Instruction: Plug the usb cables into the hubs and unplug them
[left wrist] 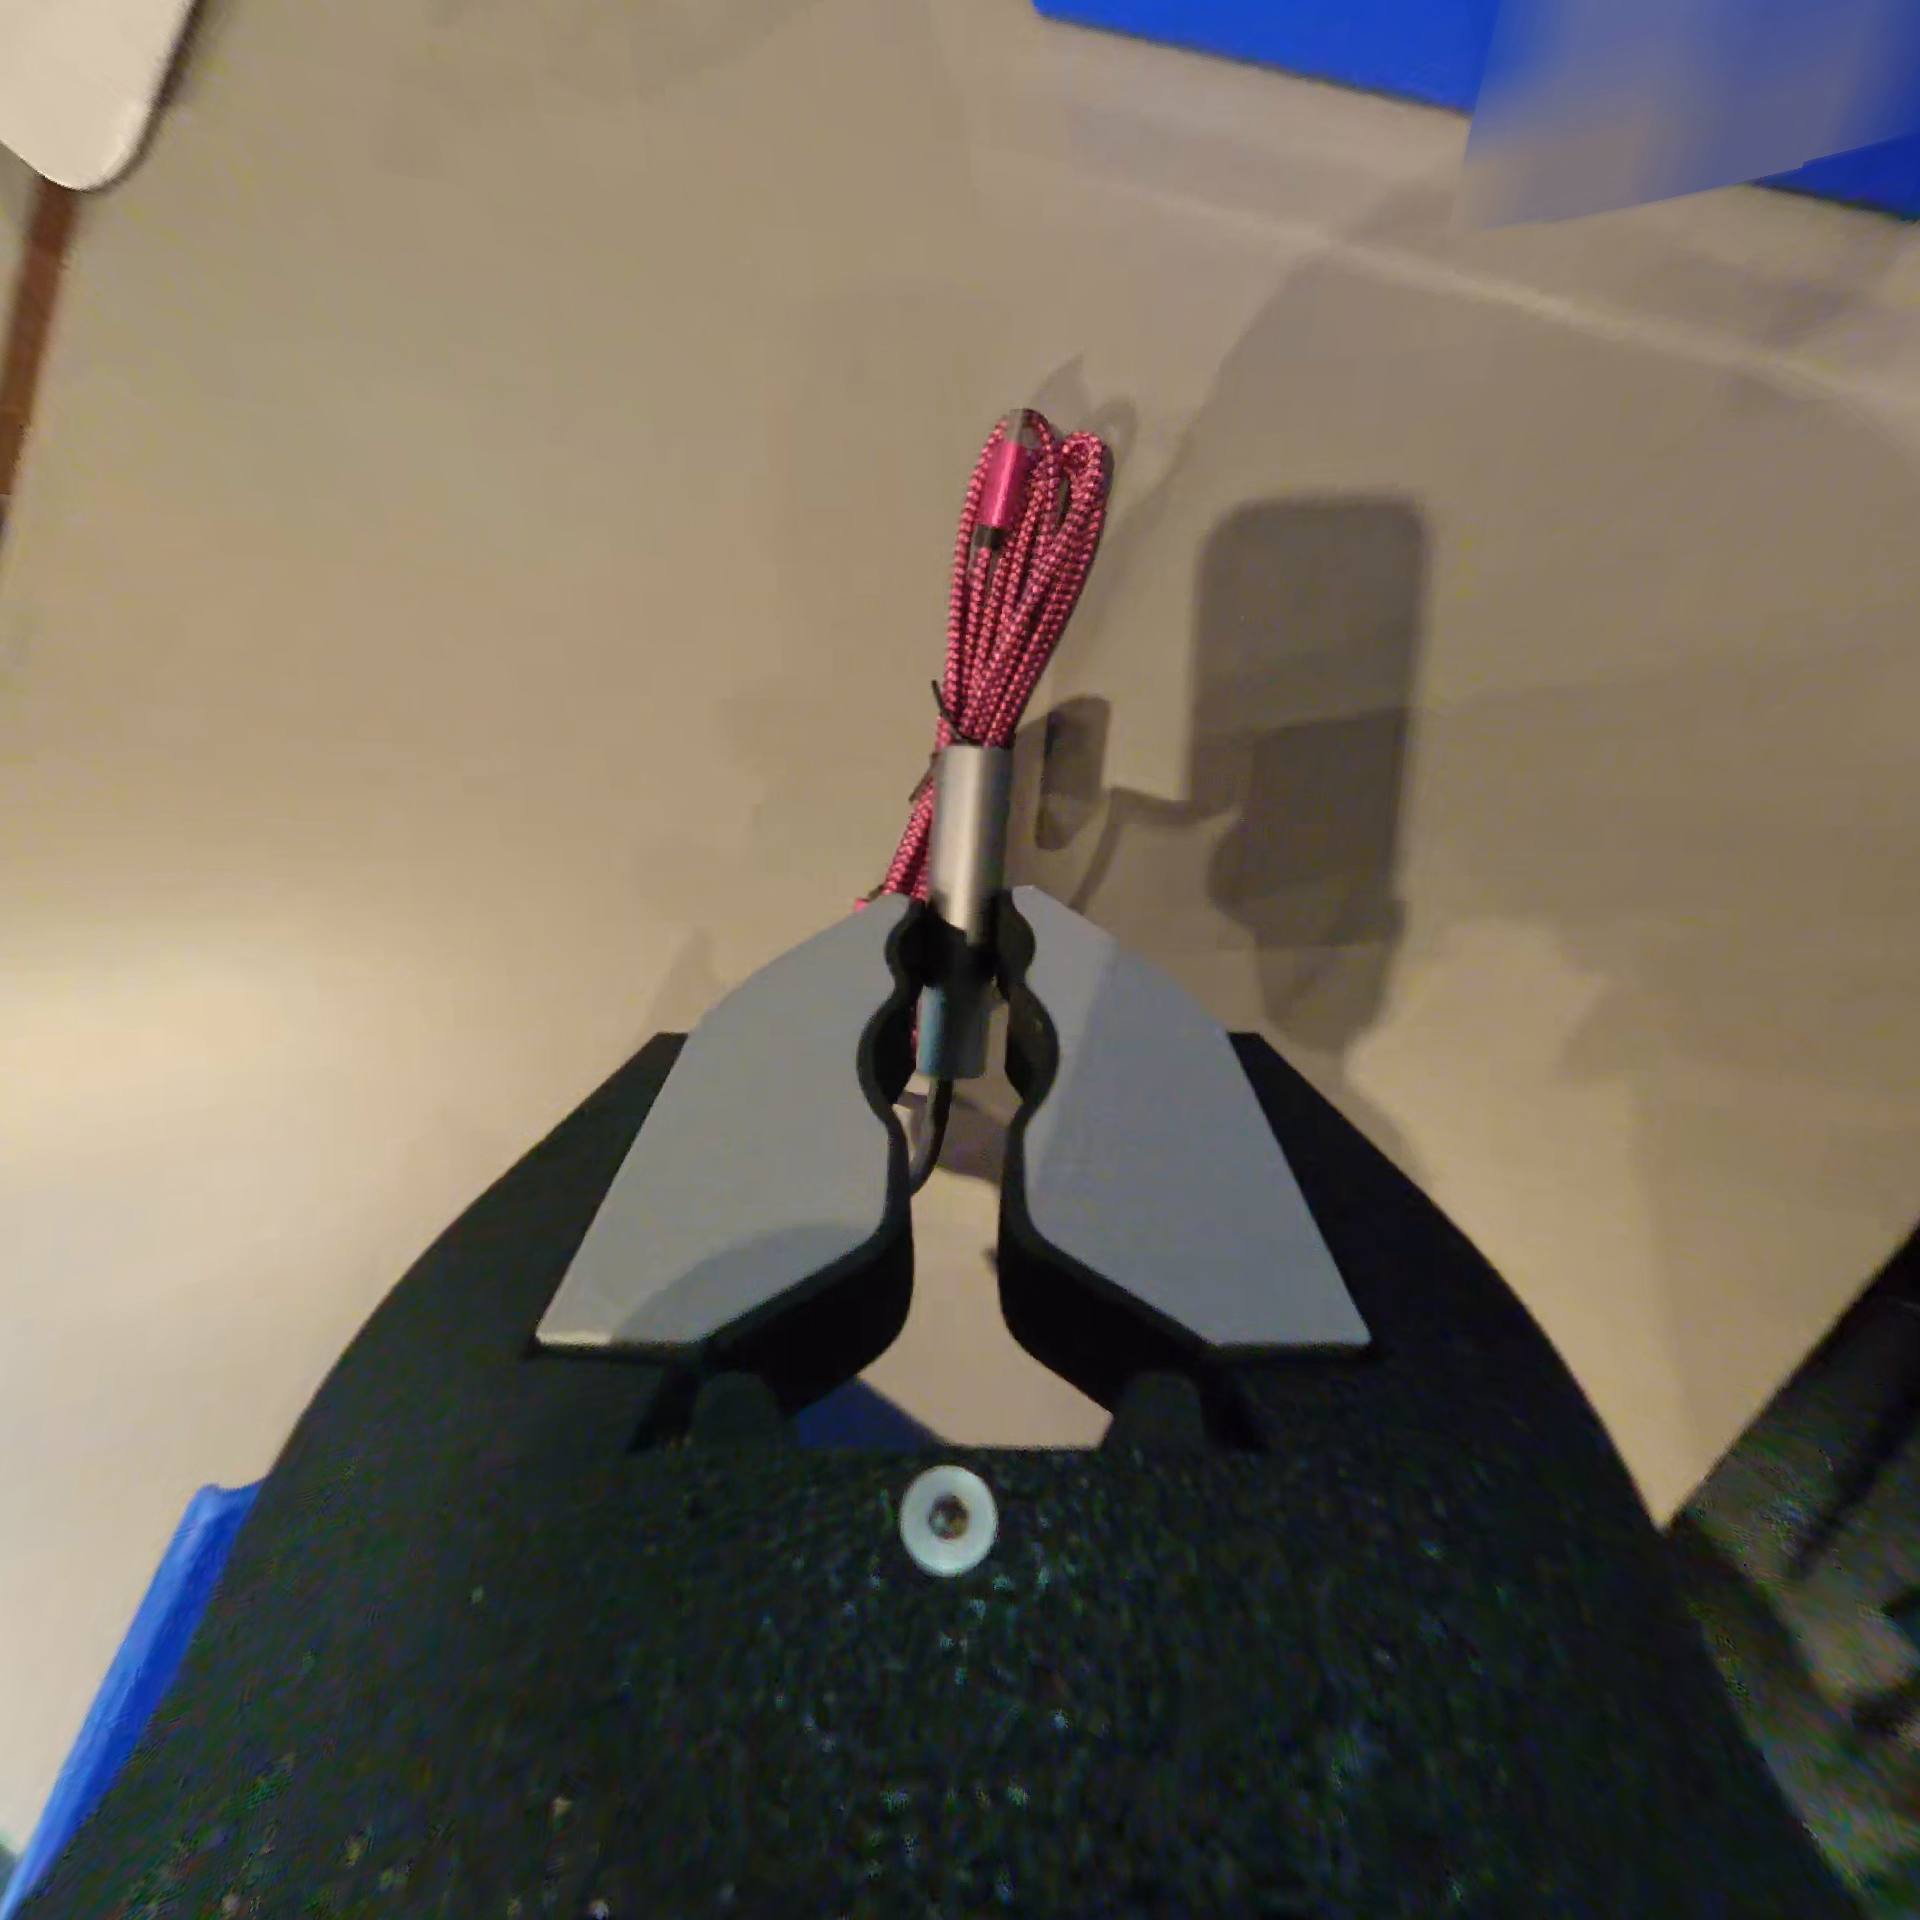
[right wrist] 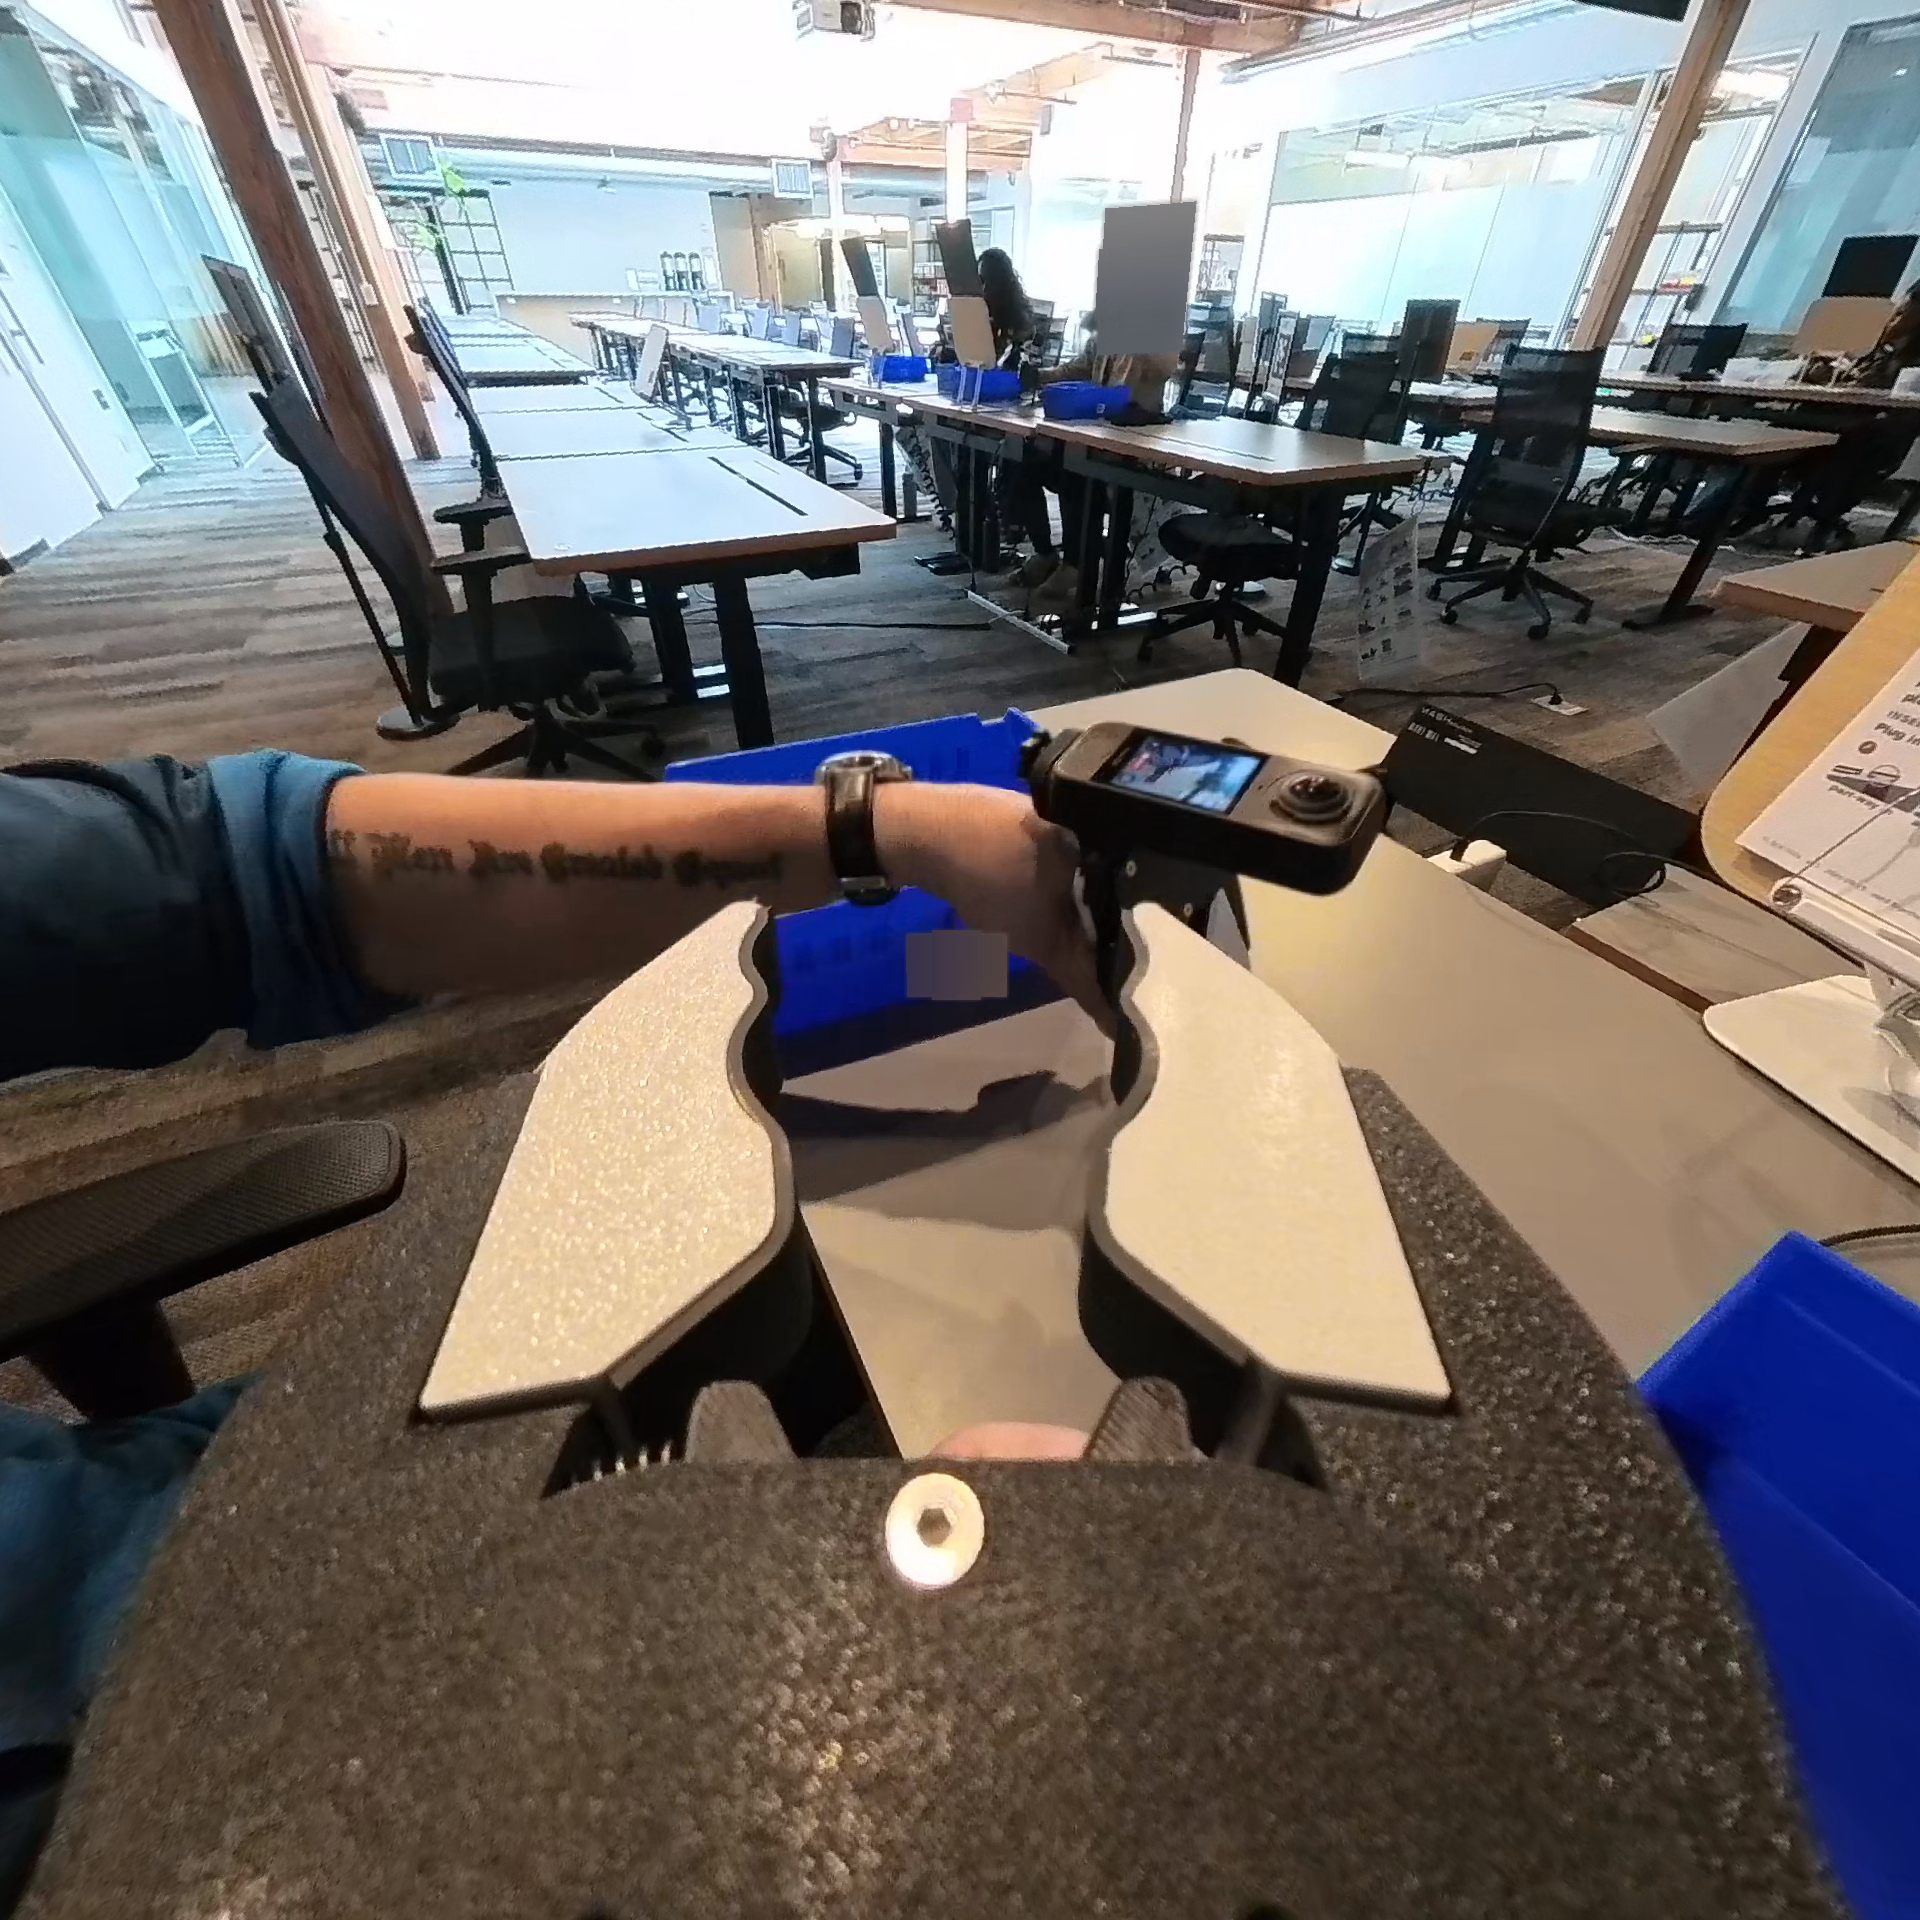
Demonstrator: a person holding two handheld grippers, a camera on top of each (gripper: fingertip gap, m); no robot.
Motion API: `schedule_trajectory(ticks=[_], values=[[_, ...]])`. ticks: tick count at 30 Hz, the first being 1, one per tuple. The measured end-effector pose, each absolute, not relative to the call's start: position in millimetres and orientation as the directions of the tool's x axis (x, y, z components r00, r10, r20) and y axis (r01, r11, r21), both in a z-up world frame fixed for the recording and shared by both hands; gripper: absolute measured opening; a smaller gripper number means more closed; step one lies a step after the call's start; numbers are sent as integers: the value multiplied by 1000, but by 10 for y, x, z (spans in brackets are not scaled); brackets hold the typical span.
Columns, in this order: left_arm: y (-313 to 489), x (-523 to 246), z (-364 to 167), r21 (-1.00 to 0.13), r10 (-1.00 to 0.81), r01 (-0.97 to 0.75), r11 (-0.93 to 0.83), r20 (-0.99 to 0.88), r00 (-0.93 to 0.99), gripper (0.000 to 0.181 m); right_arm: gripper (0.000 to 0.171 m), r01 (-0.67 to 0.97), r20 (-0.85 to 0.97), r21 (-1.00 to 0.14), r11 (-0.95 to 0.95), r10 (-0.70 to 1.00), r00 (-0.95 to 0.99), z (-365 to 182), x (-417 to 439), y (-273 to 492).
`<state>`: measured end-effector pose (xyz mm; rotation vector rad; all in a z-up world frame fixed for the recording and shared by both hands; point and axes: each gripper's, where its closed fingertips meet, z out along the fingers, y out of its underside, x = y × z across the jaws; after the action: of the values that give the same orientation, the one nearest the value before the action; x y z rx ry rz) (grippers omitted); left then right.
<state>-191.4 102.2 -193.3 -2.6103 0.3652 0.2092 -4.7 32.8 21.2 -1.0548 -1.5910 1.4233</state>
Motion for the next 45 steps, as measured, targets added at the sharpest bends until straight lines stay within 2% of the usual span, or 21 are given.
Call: schedule_trajectory(ticks=[7, 11, 22, 32, 45], values=[[988, -1878, -1922, -419, -255, -241, -875, -24, 967, 12, 61, 110, -2, -993, 44, 921, -389, 169, -77, 325], [968, -1699, -1997, -401, -332, -286, -870, 49, 942, 12, 61, 110, -2, -993, 44, 923, -386, 168, -82, 347], [1014, -1585, -2216, -370, -404, -365, -855, 33, 914, 12, 61, 110, -5, -993, 39, 925, -379, 162, -84, 380], [849, -1626, -2261, -280, -436, -409, -868, 37, 899, 19, 61, 110, -3, -993, 42, 924, -382, 168, -78, 363], [863, -1982, -2230, -311, -292, -265, -913, 45, 955, 12, 61, 114, -3, -992, 44, 924, -383, 151, -91, 356]])
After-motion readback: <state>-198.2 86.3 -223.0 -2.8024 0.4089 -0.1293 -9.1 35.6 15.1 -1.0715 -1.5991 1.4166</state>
